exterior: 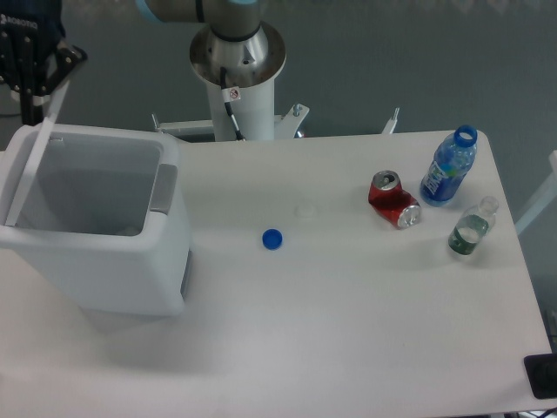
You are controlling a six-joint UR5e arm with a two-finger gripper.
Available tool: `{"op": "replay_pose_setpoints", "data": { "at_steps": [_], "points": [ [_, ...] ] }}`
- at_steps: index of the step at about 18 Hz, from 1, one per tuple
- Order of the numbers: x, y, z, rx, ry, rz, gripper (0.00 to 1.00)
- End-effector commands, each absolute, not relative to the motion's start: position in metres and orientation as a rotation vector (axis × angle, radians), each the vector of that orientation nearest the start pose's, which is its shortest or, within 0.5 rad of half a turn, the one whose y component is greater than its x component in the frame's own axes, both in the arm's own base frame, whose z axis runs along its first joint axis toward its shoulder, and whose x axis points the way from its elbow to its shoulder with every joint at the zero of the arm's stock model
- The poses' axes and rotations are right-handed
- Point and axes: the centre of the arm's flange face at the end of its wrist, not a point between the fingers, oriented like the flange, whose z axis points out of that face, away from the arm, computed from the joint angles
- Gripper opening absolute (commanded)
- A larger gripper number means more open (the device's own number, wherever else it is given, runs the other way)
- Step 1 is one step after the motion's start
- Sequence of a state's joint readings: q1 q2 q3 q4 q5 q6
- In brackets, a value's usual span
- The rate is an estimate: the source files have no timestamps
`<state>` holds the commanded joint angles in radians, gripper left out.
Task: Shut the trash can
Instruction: 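Push the lid forward and down with the gripper fingers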
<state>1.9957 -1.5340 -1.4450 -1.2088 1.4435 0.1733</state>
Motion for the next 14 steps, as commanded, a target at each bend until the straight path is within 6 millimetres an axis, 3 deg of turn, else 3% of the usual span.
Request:
{"op": "replay_pose_setpoints", "data": {
  "at_steps": [14],
  "points": [
    [-0.112,0.52,0.585,-2.632,-0.362,0.042,0.0]
  ]
}}
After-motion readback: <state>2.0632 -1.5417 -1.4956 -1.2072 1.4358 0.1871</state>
